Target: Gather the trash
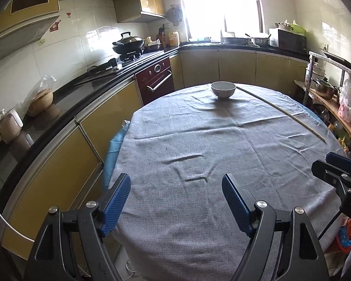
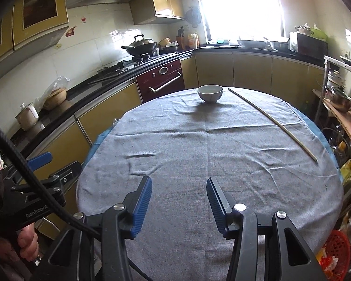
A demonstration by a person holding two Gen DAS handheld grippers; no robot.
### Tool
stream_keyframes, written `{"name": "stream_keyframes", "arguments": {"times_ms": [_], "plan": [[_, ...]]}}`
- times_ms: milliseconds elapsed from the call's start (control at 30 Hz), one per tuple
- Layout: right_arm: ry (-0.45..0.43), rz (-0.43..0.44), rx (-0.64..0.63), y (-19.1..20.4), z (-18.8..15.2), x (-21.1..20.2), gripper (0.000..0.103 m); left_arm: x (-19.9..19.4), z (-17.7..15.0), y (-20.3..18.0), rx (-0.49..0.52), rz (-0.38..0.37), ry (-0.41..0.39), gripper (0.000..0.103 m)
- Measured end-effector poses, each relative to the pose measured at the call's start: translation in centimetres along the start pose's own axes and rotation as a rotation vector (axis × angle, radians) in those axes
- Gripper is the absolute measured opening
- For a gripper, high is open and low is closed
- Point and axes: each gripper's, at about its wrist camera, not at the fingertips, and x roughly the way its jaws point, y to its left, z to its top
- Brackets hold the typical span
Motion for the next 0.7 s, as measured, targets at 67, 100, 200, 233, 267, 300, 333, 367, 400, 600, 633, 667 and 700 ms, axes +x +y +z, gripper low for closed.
{"name": "stream_keyframes", "arguments": {"times_ms": [67,100,200,233,267,300,333,367,400,600,633,667,700], "plan": [[0.001,0.003,0.004,-0.2,0.0,0.1,0.053,-0.1,0.1,-0.2,0.002,0.000,-0.002,0.081],[-0.002,0.003,0.006,-0.4,-0.1,0.0,0.053,-0.1,0.1,-0.3,0.002,0.002,-0.003,0.081],[-0.010,-0.005,0.007,-0.7,-0.2,-0.2,0.053,-0.3,0.2,-0.6,0.004,0.005,-0.004,0.081],[-0.011,-0.005,0.009,-0.9,-0.3,-0.2,0.053,-0.3,0.2,-0.6,0.002,0.006,-0.005,0.081],[-0.011,-0.005,0.013,-1.0,-0.4,-0.2,0.053,-0.4,0.2,-0.7,0.002,0.006,-0.006,0.081],[-0.011,-0.005,0.017,-1.2,-0.4,-0.2,0.053,-0.4,0.2,-0.8,0.002,0.005,-0.006,0.081],[-0.010,-0.006,0.021,-1.4,-0.5,-0.2,0.053,-0.4,0.2,-0.8,0.002,0.006,-0.006,0.081],[-0.010,-0.008,0.024,-1.6,-0.6,-0.2,0.053,-0.4,0.2,-0.8,0.002,0.005,-0.006,0.081],[-0.008,-0.010,0.027,-1.7,-0.8,-0.2,0.053,-0.4,0.3,-0.9,0.004,0.004,-0.006,0.081],[-0.014,-0.031,0.039,-2.5,-1.4,-0.6,0.053,-0.9,0.4,-2.1,0.020,0.003,-0.006,0.081],[-0.016,-0.032,0.042,-2.7,-1.4,-0.7,0.053,-1.0,0.5,-2.2,0.022,-0.001,-0.006,0.081],[-0.017,-0.033,0.044,-2.8,-1.5,-0.8,0.053,-1.2,0.4,-2.3,0.022,-0.004,-0.007,0.081],[-0.020,-0.034,0.048,-3.0,-1.6,-0.9,0.053,-1.2,0.4,-2.5,0.022,-0.006,-0.007,0.081]]}}
